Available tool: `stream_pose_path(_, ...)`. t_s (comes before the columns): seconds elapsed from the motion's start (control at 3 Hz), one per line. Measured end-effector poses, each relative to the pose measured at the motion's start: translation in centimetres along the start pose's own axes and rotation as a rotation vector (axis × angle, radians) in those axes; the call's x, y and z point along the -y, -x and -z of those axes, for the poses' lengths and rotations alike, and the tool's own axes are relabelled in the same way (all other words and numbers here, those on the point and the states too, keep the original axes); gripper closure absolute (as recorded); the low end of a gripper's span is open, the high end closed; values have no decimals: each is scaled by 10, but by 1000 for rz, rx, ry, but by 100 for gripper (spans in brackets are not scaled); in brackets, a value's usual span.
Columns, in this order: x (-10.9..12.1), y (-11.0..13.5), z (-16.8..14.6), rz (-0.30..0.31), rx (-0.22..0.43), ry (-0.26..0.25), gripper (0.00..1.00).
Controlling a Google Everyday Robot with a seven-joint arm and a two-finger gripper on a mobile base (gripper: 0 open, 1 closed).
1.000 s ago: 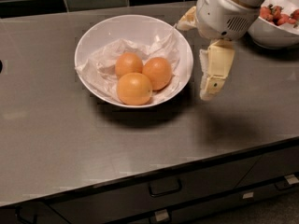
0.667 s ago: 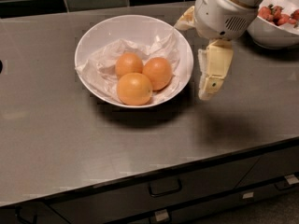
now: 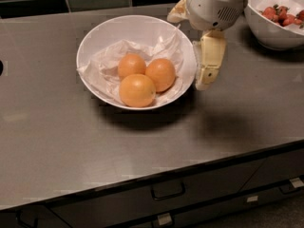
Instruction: Pick orange from white bowl
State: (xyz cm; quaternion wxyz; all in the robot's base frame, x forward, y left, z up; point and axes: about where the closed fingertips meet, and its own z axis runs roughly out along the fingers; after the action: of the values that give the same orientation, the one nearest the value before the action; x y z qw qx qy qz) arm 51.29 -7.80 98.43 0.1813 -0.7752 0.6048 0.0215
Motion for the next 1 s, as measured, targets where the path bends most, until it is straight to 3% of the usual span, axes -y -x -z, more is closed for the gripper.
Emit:
stream_pose_path(0.33,11,2,-1,26,0,-6,0)
stream_pose_path(0.67,38,-3,-26,33,24,-4,0)
stream_pose_path(1.0,44,-2,-32,27,35,-13,0)
